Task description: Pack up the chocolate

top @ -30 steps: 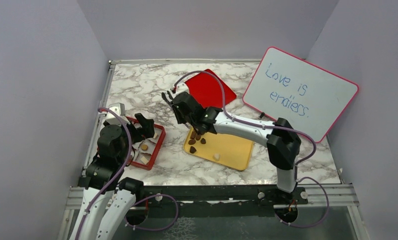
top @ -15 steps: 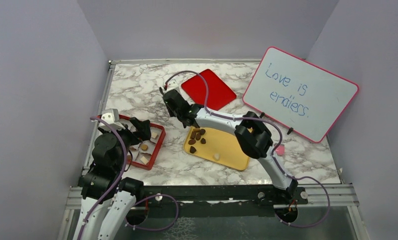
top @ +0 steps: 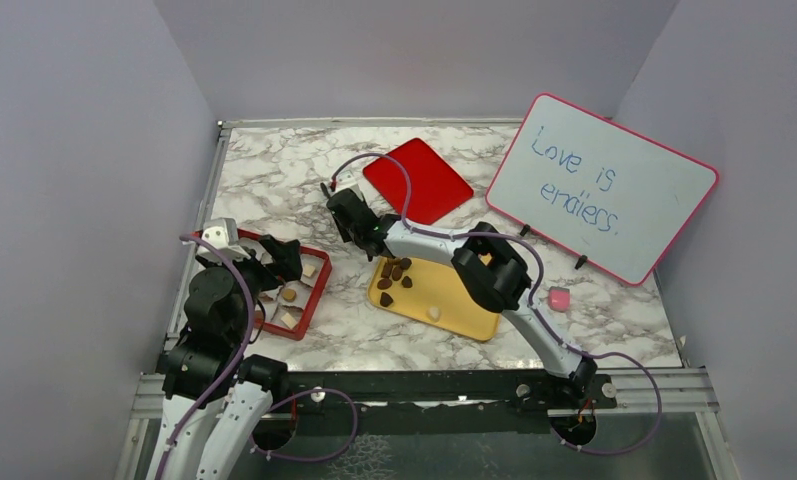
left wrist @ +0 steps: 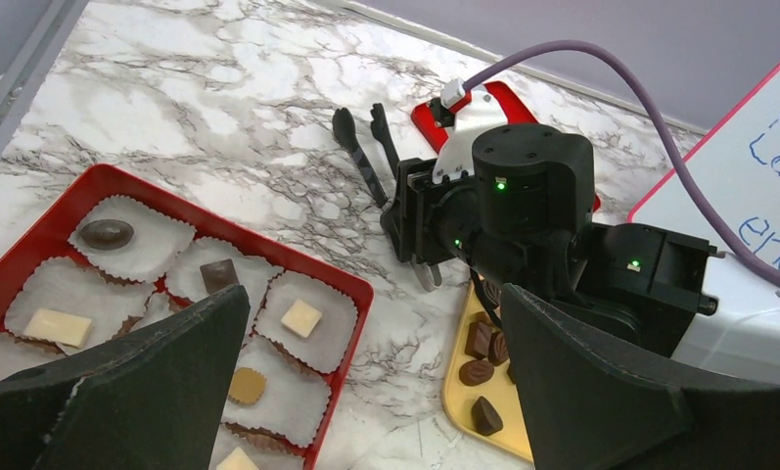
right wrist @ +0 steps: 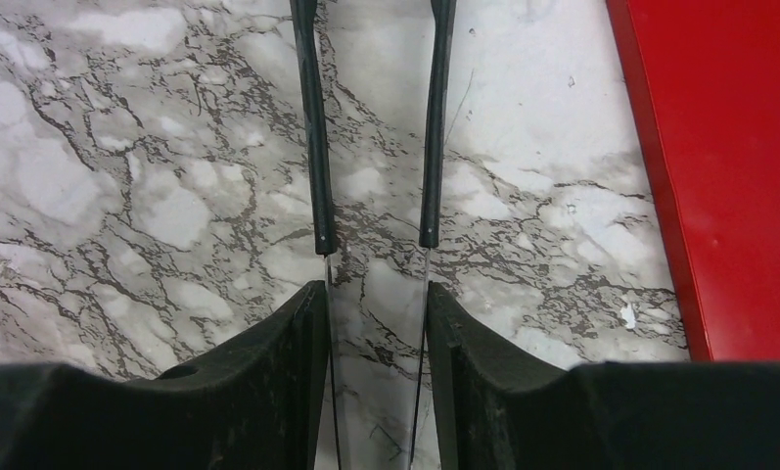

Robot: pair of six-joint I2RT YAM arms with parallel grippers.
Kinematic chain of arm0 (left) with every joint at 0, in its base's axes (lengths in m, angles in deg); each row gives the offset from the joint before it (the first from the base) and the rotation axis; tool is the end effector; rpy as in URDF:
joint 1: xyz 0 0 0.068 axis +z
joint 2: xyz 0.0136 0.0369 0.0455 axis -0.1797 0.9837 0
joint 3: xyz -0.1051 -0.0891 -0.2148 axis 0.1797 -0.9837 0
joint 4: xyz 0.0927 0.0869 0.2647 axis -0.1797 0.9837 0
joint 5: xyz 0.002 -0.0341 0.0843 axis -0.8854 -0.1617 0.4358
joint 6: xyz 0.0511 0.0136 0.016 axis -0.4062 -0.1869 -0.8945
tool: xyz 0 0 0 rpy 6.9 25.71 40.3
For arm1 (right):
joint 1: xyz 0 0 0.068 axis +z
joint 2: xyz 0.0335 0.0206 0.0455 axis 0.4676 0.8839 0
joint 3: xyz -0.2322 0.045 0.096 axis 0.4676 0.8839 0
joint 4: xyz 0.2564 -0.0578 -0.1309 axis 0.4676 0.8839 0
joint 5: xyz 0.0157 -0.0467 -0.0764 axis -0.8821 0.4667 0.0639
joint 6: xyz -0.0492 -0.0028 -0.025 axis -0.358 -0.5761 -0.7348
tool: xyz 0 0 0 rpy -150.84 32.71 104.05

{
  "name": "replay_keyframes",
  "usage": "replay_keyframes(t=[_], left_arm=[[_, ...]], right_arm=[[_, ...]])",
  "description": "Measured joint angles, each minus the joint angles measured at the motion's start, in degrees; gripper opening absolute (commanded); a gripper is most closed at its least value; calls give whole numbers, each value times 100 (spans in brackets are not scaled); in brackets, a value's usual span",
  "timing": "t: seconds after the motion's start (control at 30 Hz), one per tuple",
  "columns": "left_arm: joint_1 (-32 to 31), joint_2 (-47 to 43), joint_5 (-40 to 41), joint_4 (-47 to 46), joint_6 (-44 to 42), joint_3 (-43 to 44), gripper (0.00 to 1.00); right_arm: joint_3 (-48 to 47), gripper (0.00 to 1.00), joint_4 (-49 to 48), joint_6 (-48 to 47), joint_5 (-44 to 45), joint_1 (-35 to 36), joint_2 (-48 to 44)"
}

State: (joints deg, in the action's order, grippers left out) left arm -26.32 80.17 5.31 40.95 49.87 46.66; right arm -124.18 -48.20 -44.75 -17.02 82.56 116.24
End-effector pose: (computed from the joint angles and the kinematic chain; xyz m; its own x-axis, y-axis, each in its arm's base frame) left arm 0.1293 -0.0290 0.3364 -0.1887 -0.3434 -0.9200 0.0047 0.9366 -0.3505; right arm 0.3377 0.4483 0.1138 -0.4679 -0.2967 -0.8325 -0.4413 0.8946 -0.0708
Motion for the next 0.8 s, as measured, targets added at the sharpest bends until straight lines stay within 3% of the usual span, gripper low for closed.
replay_keyframes(t=[0.47, 0.8], left_arm=[[-28, -140, 79, -2, 15, -31, 99], [-28, -50, 79, -2, 15, -31, 99]], right_arm=[[-306, 81, 138, -90, -605, -79, 0], [-385, 86, 542, -369, -1141, -330, -511]])
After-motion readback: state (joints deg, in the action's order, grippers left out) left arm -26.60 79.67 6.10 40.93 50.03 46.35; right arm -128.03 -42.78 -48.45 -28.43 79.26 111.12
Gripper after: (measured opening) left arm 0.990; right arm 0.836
